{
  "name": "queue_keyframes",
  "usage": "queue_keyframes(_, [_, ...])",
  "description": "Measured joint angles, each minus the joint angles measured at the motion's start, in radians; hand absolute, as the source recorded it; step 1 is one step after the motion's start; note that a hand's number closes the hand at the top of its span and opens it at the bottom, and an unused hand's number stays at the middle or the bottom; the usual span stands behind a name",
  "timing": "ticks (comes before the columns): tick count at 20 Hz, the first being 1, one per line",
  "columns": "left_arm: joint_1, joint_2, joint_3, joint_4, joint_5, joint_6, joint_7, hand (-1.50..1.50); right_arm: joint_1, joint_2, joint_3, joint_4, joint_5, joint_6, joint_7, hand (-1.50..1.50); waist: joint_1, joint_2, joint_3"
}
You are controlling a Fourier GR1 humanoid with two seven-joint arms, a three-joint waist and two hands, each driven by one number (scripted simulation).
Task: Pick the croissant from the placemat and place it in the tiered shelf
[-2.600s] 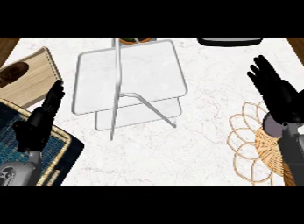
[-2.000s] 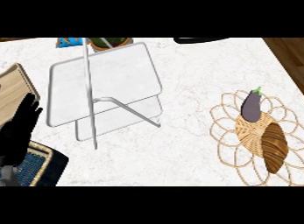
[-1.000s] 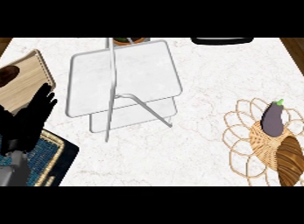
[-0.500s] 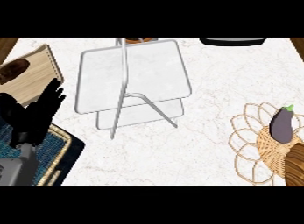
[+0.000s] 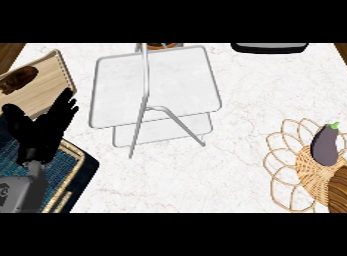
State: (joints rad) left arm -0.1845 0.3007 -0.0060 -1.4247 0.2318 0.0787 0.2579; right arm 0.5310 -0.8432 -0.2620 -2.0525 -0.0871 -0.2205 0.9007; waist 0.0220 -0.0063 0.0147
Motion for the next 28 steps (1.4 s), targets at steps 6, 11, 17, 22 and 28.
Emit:
queue_keyframes(6, [0.006, -0.004, 0.005, -0.008, -0.005, 0.003, 0.017, 0.0, -0.05, 0.005, 0.082, 0.03, 0.081, -0.007, 0.078, -1.5, -0.002, -0.003, 0.001])
queue_keyframes(11, [0.013, -0.008, 0.01, -0.015, -0.011, 0.001, 0.013, 0.0, -0.084, 0.044, 0.167, 0.047, 0.189, -0.029, 0.11, -1.5, -0.003, -0.004, 0.002])
queue_keyframes(17, [0.014, -0.012, 0.012, -0.011, -0.021, -0.007, 0.003, 0.0, -0.147, 0.095, 0.227, 0.101, 0.265, -0.04, 0.118, -1.5, -0.006, -0.005, 0.003])
queue_keyframes(22, [0.014, -0.014, 0.018, -0.015, -0.023, -0.008, 0.017, 0.0, -0.189, 0.131, 0.272, 0.157, 0.336, -0.042, 0.133, -1.5, -0.005, -0.005, 0.003])
queue_keyframes(28, [0.027, -0.018, 0.029, -0.02, -0.016, -0.022, 0.001, 0.0, -0.225, 0.16, 0.287, 0.236, 0.401, -0.043, 0.135, -1.5, -0.009, -0.007, 0.004])
